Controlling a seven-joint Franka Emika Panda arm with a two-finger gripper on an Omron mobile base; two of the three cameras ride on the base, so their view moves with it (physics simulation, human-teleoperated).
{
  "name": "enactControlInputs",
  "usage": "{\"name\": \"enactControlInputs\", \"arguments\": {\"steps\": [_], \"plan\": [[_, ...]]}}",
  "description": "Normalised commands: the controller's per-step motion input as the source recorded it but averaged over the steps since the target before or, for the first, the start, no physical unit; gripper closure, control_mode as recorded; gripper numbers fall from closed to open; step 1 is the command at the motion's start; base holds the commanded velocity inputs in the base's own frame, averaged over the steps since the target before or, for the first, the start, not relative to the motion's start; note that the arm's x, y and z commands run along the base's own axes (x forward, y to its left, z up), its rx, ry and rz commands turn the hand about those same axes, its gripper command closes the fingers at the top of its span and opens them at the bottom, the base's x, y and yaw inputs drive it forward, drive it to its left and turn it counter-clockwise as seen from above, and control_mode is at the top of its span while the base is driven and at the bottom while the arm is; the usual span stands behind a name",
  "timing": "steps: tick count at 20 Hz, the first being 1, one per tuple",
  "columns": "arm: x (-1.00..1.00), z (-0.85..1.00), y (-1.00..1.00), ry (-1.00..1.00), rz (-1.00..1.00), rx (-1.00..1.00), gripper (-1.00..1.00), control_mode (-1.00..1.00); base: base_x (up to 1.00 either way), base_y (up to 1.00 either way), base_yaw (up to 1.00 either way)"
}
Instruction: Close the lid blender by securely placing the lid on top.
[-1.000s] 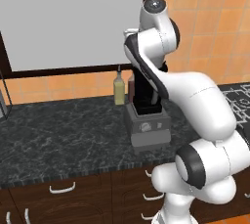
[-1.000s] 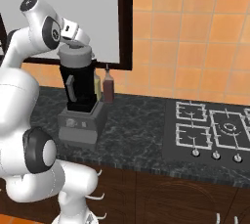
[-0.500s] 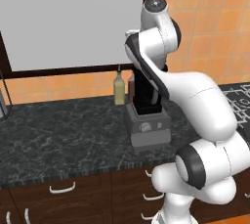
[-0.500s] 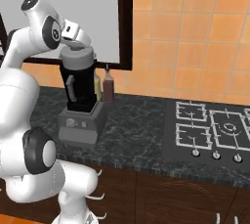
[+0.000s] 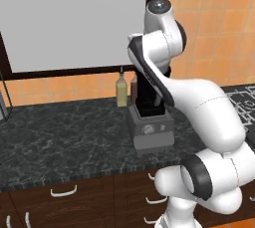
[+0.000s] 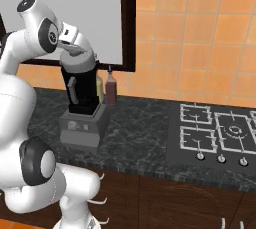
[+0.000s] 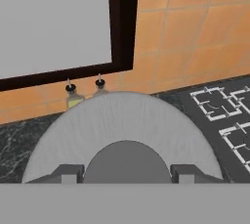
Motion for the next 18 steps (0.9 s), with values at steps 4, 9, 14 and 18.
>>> {"name": "enactControlInputs", "arguments": {"steps": [4, 9, 14, 18], "plan": [[-0.30, 0.00, 0.00, 0.09, 0.00, 0.00, 1.00, -1.00, 0.00, 0.00, 0.00], [0.09, 0.08, 0.00, 0.14, 0.00, 0.00, 1.00, -1.00, 0.00, 0.00, 0.00], [-0.01, -0.23, 0.00, 0.12, 0.00, -0.01, 1.00, -1.00, 0.00, 0.00, 0.00], [-0.20, -0.10, 0.00, 0.01, 0.00, 0.00, -1.00, -1.00, 0.00, 0.00, 0.00]]}}
